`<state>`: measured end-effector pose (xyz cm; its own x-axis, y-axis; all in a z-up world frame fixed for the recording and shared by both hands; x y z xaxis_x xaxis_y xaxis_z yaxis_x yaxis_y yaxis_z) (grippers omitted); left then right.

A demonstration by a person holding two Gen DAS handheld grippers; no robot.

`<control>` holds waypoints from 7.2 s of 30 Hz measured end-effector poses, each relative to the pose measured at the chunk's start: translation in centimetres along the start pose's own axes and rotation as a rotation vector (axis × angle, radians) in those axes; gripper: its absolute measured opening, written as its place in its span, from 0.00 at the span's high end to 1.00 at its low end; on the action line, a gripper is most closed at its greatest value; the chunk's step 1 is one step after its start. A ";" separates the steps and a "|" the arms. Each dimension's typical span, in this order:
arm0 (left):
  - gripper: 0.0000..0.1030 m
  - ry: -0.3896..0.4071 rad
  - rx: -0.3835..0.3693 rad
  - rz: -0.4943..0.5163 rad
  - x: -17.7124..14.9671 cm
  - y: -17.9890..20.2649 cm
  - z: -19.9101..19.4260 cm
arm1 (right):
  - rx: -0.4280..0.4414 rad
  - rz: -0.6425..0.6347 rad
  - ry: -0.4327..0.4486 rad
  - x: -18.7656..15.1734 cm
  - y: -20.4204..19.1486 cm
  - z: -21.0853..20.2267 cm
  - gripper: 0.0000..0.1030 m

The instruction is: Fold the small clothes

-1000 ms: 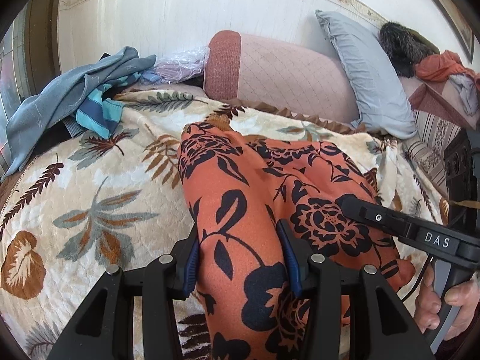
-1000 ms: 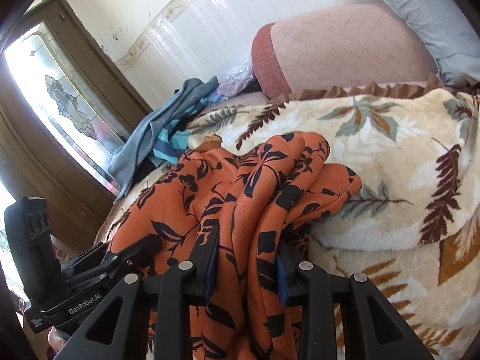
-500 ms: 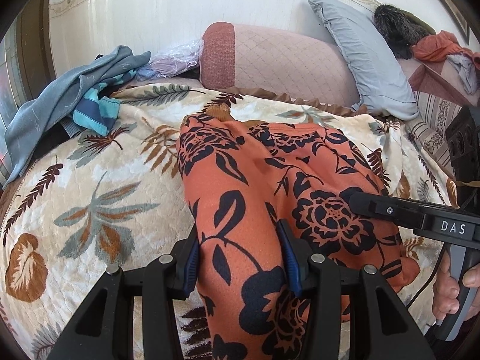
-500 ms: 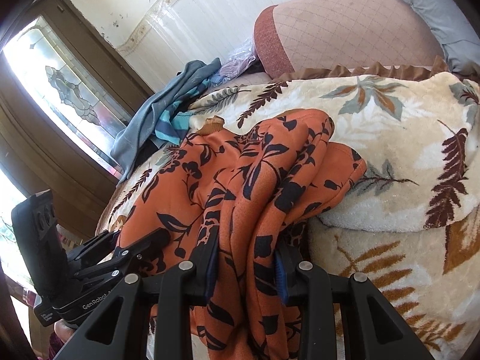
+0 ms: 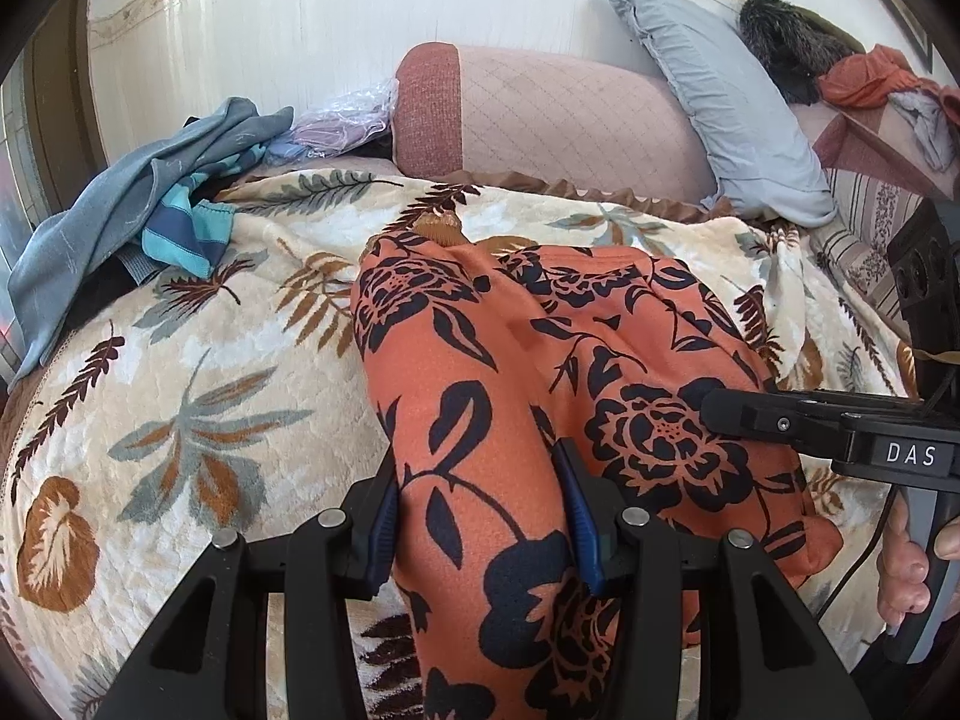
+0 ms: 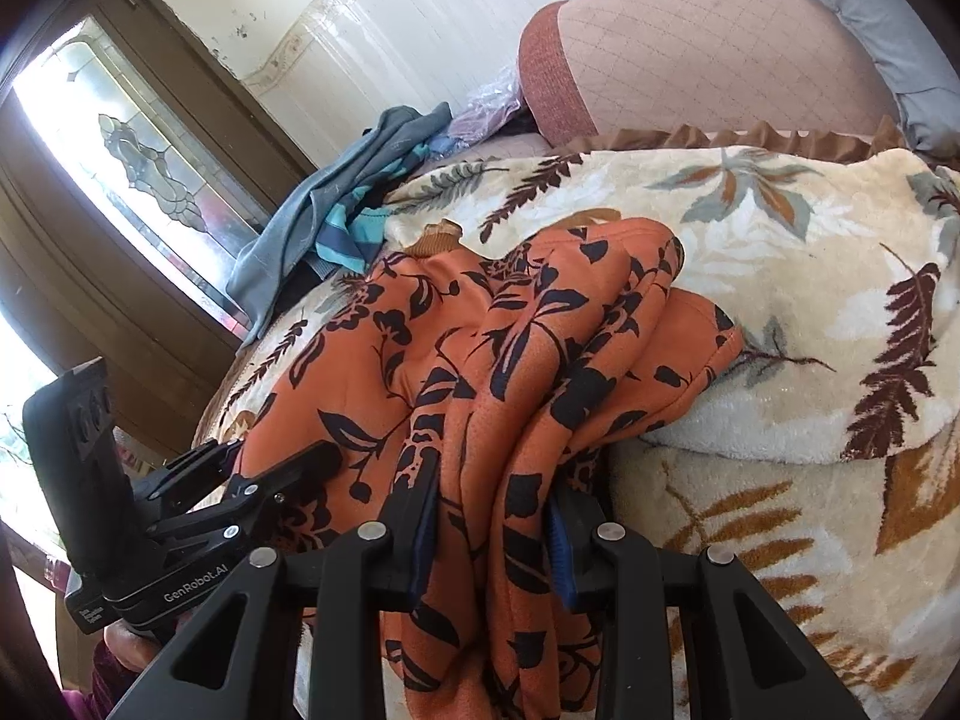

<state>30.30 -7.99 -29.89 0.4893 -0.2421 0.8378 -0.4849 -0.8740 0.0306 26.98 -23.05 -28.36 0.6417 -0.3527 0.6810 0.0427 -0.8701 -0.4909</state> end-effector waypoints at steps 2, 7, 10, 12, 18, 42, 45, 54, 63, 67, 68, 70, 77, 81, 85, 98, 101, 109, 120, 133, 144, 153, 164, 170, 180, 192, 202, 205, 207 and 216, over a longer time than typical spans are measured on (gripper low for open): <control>0.52 -0.007 0.010 0.005 -0.2 -0.1 0.3 | -0.007 -0.005 -0.011 -0.2 0.1 0.3 0.68; 0.52 -0.020 0.031 0.010 -0.7 -0.5 0.9 | -0.015 0.008 -0.026 -0.5 0.7 0.7 0.68; 0.50 -0.034 0.045 0.008 -1.0 -0.8 1.3 | -0.029 0.011 -0.040 -0.8 1.2 1.0 0.68; 0.49 -0.040 0.050 0.003 -1.2 -1.0 1.5 | -0.035 0.018 -0.047 -1.0 1.5 1.1 0.68; 0.45 -0.050 0.066 0.006 -1.7 -1.3 1.9 | -0.056 0.016 -0.070 -1.7 2.8 1.5 0.68; 0.13 -0.115 0.157 -0.048 -3.5 -3.0 3.6 | -0.081 0.021 -0.101 -2.5 4.2 2.6 0.66; 0.11 -0.117 0.168 -0.054 -3.6 -3.1 3.7 | -0.087 0.017 -0.097 -2.5 4.2 2.5 0.66; 0.04 -0.130 0.177 -0.057 -4.3 -3.1 3.5 | -0.106 0.085 -0.101 -3.0 5.6 2.4 0.46; 0.00 -0.344 0.088 -0.232 -5.1 -4.7 4.2 | -0.146 0.084 -0.157 -2.5 5.2 2.4 0.43; 0.00 -0.310 0.105 -0.193 -3.7 -5.0 3.9 | -0.169 0.062 -0.190 -2.2 4.9 2.7 0.43; 0.00 -0.278 0.119 -0.191 -2.9 -5.2 3.5 | -0.174 0.054 -0.195 -2.0 4.9 2.6 0.43; 0.00 -0.205 0.144 -0.199 -1.3 -6.0 2.7 | -0.184 0.040 -0.208 -1.6 4.6 2.5 0.43; 0.00 -0.060 0.168 -0.306 1.7 -7.9 1.8 | -0.261 -0.118 -0.036 3.8 2.8 0.4 0.44; 0.00 -0.111 0.153 -0.258 1.4 -5.8 3.7 | -0.118 -0.050 0.062 6.0 1.4 0.4 0.55; 0.00 -0.193 0.161 -0.185 -0.1 -3.9 5.5 | -0.057 -0.083 0.037 5.7 -0.4 3.5 0.70; 0.00 -0.239 0.131 -0.167 -1.2 -4.1 7.2 | -0.199 -0.105 -0.095 3.1 4.4 9.3 1.00; 0.00 -0.241 0.124 -0.184 -1.3 -4.6 6.8 | -0.216 -0.132 -0.079 3.5 3.5 8.8 1.00; 0.00 -0.193 0.109 -0.132 -0.9 -4.9 4.1 | -0.051 -0.135 -0.087 5.9 -3.2 9.9 0.98; 0.00 -0.216 0.121 -0.127 -2.3 -7.2 2.7 | -0.162 -0.069 -0.193 6.8 -3.3 20.2 1.00; 0.00 -0.216 0.135 -0.117 -2.6 -7.2 2.4 | -0.173 -0.040 -0.044 9.2 -1.6 11.8 0.97; 0.00 -0.216 0.155 -0.121 -2.9 -7.1 2.4 | -0.361 -0.078 -0.095 4.4 3.8 8.1 0.96; 0.00 -0.224 0.148 -0.116 -3.3 -7.0 3.1 | -0.349 0.003 -0.096 3.8 5.6 9.2 0.96; 0.00 -0.230 0.093 -0.207 -4.7 -6.4 4.6 | -0.262 -0.044 -0.021 -1.8 -0.4 1.0 0.95; 0.00 -0.161 0.173 -0.138 -4.2 -5.4 3.4 | -0.277 -0.099 0.000 -5.8 -0.1 0.4 0.94; 0.00 0.104 0.394 -0.193 0.2 -4.0 -13.3 | -0.159 -0.071 0.126 -3.3 -4.7 -12.2 0.93; 0.00 0.273 0.444 -0.051 5.5 -0.3 -25.5 | -0.131 -0.197 0.236 -5.3 -13.5 -20.2 0.89; 0.00 0.350 0.453 -0.056 6.8 0.7 -30.0 | -0.130 -0.187 0.428 -4.0 -15.6 -23.9 0.13; 0.00 0.349 0.448 -0.056 6.9 0.8 -30.5 | -0.163 -0.220 0.443 -3.8 -16.0 -24.2 0.13; 0.00 0.354 0.437 -0.061 7.0 1.0 -30.8 | -0.169 -0.242 0.452 -3.7 -16.4 -24.4 0.13; 0.00 0.369 0.419 -0.078 7.7 1.2 -31.9 | -0.237 -0.279 0.513 -2.5 -17.0 -26.1 0.13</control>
<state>10.37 2.50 -6.06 0.1892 -0.0729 0.9792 -0.0911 -0.9942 -0.0564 4.64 -16.33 -7.53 0.1794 -0.1710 0.9688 -0.0530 -0.9850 -0.1640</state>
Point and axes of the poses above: each gripper's, at about its wrist camera, not at the fingertips, and z roughly the way its jaws point, y to its right, x to its top, the point moved 6 cm from there along z, roughly the way its jaws point, and after that the axes turned 14 degrees about y, right-handed, at the moved point
